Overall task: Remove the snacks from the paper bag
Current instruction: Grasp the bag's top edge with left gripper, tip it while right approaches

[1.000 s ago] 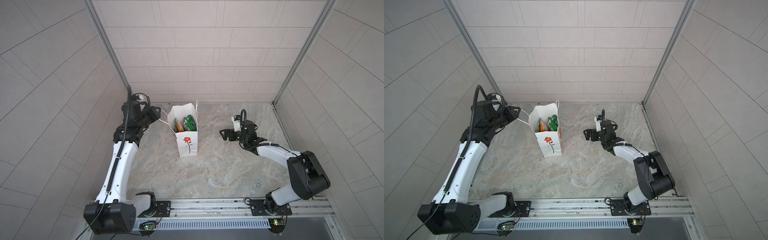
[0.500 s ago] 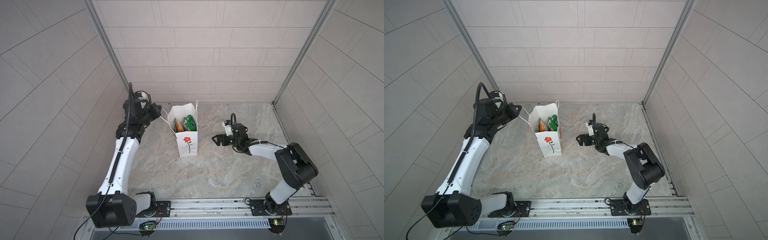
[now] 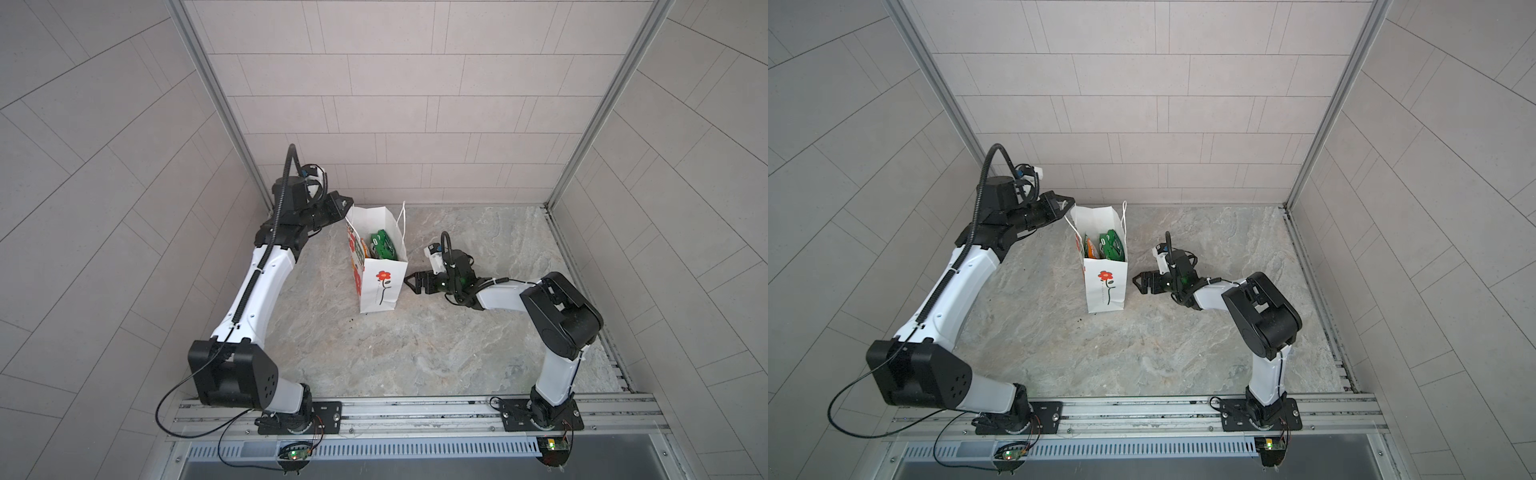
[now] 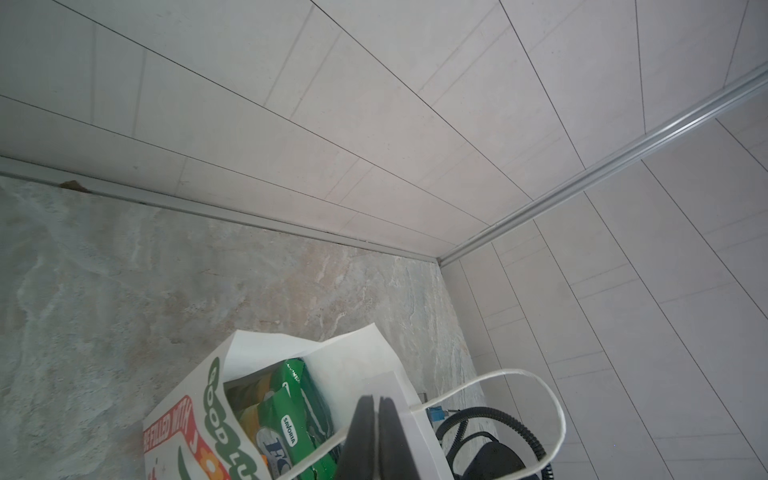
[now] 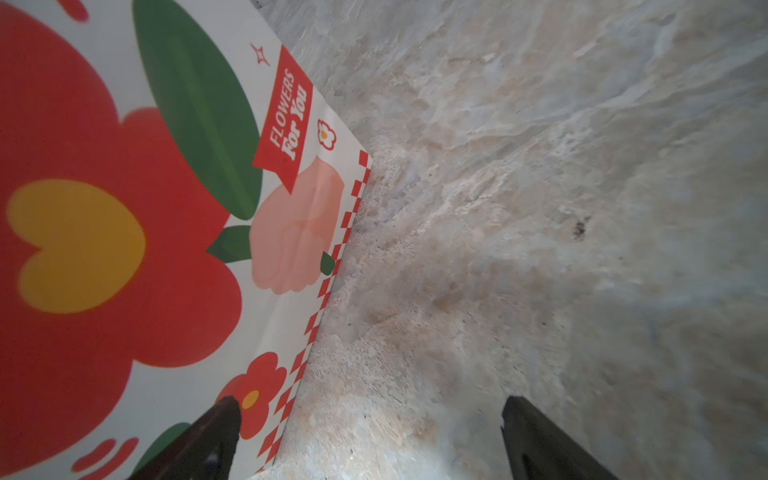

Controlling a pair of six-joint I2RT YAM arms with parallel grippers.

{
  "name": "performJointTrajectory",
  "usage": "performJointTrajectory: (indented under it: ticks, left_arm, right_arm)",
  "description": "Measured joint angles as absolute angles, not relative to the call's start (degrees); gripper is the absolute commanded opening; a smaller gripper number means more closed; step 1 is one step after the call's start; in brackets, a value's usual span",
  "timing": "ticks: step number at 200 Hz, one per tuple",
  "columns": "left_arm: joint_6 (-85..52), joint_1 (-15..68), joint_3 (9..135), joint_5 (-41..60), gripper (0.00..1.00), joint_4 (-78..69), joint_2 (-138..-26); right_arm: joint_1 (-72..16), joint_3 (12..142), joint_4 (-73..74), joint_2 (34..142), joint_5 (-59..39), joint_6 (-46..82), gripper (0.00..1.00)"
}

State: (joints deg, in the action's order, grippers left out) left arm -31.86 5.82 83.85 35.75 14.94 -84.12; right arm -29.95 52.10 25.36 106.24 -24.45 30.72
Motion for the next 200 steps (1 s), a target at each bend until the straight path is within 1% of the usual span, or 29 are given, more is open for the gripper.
performJointTrajectory:
  ticks: [50,108,162,200]
  left_arm:
    - [-29.26,11.92,88.55,35.97,0.0,17.67,-86.65]
    - [-25.71,15.99,93.56,34.54,0.0,21.93,-89.34]
    - [-23.7,19.05,93.69,31.62,0.0,25.26,-89.36]
    - [-22.87,21.8,92.84,29.12,0.0,26.37,-88.9]
  right_arm:
    - [-32.67,54.57,28.14,110.26,-24.16,33.8,0.99]
    - [-37.17,63.37,29.34,116.77,-23.18,35.97,1.0]
    - [-38.09,70.63,29.8,121.99,-21.8,37.39,0.99]
    - [-37.85,70.57,29.95,122.34,-20.71,37.65,0.99]
